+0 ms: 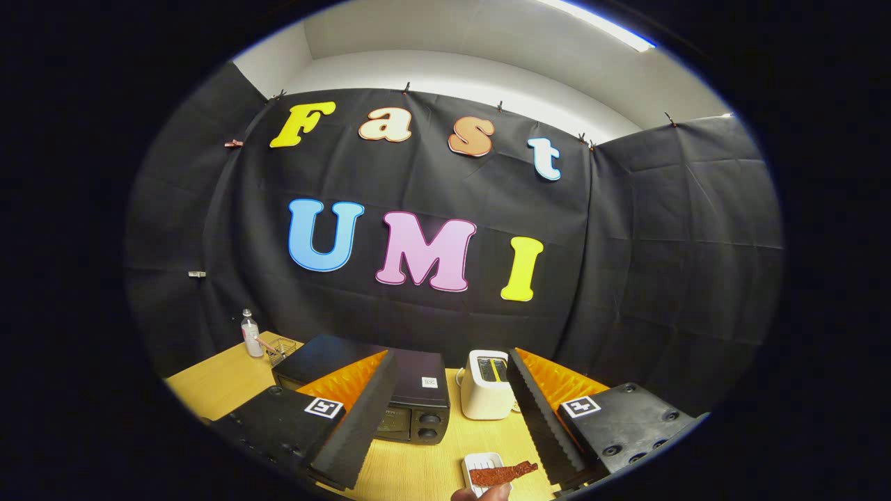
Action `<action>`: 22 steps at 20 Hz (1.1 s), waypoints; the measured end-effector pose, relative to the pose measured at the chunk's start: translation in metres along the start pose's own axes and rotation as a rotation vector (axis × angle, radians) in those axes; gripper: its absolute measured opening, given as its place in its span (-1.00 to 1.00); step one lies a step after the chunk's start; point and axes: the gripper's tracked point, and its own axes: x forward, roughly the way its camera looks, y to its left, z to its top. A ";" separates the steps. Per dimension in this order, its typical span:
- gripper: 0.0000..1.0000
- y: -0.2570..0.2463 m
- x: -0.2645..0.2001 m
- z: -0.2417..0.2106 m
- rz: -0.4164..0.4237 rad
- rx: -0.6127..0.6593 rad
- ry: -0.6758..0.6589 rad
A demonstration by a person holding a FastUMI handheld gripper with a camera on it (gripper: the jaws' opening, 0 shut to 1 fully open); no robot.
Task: Open the toaster oven, put the food inside, and close the toaster oven door.
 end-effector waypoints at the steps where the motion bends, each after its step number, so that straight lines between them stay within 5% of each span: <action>1: 0.95 0.000 0.000 0.000 0.000 0.003 0.002; 15: 0.95 0.031 0.009 -0.007 0.049 0.043 0.014; 22: 0.95 0.089 0.056 -0.059 0.090 0.153 0.101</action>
